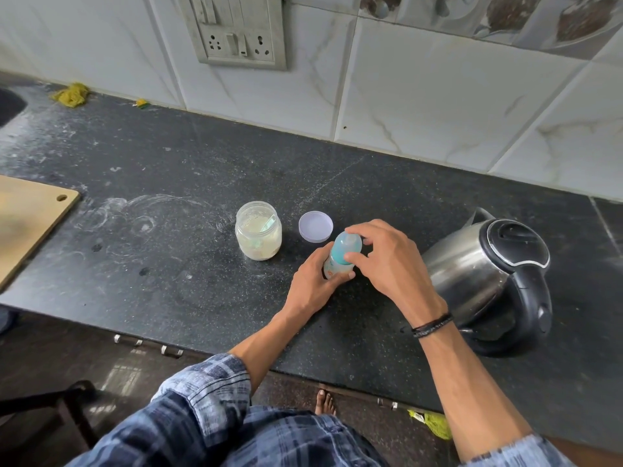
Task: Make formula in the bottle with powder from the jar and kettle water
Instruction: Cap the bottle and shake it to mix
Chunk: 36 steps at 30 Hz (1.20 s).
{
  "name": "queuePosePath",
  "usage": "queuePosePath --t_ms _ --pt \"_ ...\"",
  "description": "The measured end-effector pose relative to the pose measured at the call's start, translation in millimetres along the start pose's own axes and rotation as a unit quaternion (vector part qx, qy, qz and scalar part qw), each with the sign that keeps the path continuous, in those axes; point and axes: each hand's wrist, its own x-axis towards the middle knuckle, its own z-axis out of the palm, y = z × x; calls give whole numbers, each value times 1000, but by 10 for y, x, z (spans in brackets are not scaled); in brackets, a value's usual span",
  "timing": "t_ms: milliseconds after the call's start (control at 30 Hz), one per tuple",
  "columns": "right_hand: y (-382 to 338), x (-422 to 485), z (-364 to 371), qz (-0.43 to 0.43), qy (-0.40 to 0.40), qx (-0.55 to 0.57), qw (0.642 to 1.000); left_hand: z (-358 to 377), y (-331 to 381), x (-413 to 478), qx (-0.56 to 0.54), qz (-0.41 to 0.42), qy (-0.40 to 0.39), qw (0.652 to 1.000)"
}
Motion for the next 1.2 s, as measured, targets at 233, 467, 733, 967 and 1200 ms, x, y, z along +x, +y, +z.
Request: queuePosePath --t_ms 233,467,733,967,1200 --pt "-31 25 -13 21 28 -8 999 0 7 1 -2 -2 -7 1000" --pt "-62 4 -18 9 -8 -13 1000 -14 12 -7 3 5 -8 1000" --pt "-84 37 -59 -29 -13 -49 998 -13 6 -1 9 5 -6 1000" --pt "-130 83 -94 6 13 -56 998 -7 -12 8 8 -2 -7 1000" --pt "-151 61 -60 -6 -28 -66 997 -18 32 -23 17 13 3 1000"
